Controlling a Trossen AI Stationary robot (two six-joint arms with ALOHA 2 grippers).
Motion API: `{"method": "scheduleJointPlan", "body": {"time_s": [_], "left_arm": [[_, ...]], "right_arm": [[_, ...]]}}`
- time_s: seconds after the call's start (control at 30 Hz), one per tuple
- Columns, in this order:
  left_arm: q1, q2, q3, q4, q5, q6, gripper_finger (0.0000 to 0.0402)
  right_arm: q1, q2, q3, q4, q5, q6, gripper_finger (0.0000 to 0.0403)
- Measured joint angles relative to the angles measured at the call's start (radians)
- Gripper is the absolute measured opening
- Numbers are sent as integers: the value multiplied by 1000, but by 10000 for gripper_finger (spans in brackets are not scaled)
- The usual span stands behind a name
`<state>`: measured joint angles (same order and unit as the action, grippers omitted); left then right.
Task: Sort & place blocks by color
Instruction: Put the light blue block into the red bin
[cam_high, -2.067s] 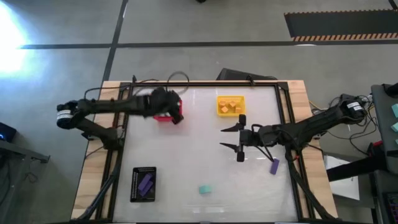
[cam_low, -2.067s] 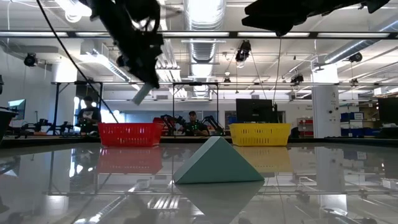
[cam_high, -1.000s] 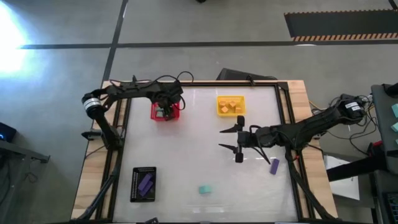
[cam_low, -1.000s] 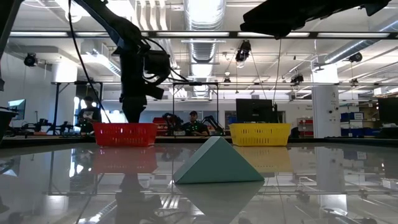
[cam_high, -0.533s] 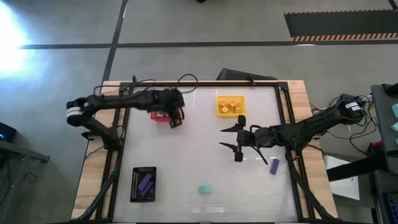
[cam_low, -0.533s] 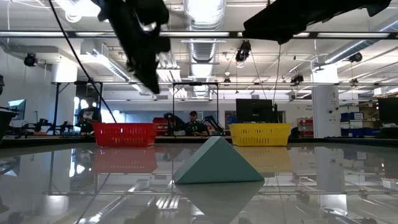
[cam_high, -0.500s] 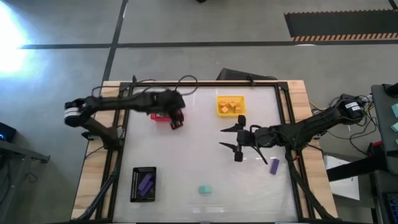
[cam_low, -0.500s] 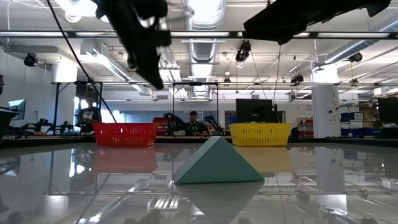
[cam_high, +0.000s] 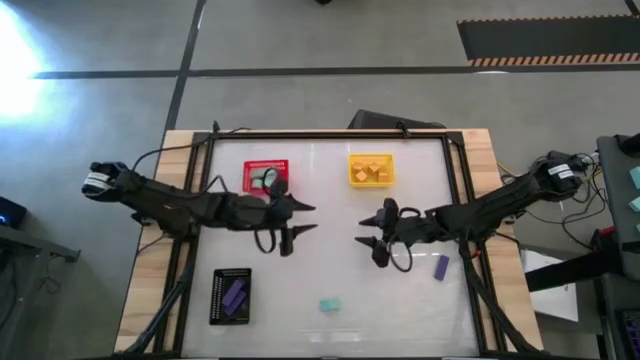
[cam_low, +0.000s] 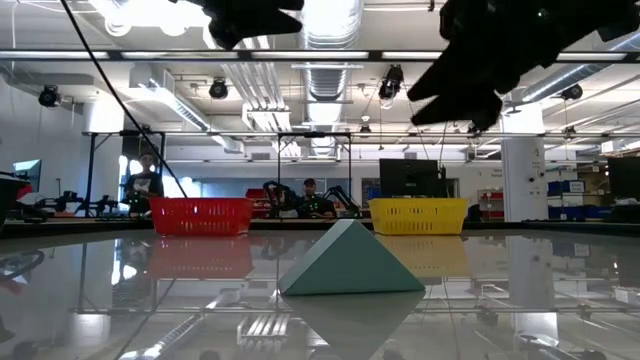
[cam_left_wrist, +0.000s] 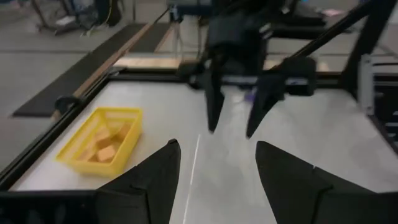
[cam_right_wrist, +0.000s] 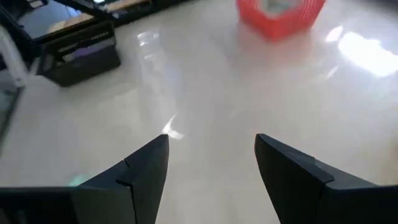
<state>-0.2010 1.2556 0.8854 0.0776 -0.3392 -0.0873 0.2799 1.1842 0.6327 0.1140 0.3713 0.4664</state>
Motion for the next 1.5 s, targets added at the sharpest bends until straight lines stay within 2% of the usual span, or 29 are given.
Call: {"method": "scheduleJointPlan", "body": {"time_s": [0.23, 0.37, 0.57, 0.7, 0.8, 0.97, 1.17, 1.5], "left_arm": [[-34, 5, -28, 79, -1, 41, 194], [-34, 5, -28, 81, -2, 45, 194], [-34, 5, -28, 84, -2, 50, 194], [-37, 6, -28, 82, -2, 48, 194], [-39, 6, -28, 70, -2, 48, 194], [-43, 6, -29, 60, -2, 43, 194], [-51, 6, -29, 53, -2, 42, 194], [-62, 6, -29, 39, -2, 41, 194]], "right_arm": [[45, 89, 42, -57, -285, 282, 225], [100, 161, 127, -142, -338, 366, 220], [160, 293, 341, -444, -345, 339, 213], [193, 400, 464, -584, -341, 166, 212], [220, 485, 526, -585, -325, 35, 212], [237, 620, 619, -560, -207, -63, 212], [236, 711, 692, -474, -204, -112, 212], [213, 771, 692, -336, -213, -126, 211]]}}
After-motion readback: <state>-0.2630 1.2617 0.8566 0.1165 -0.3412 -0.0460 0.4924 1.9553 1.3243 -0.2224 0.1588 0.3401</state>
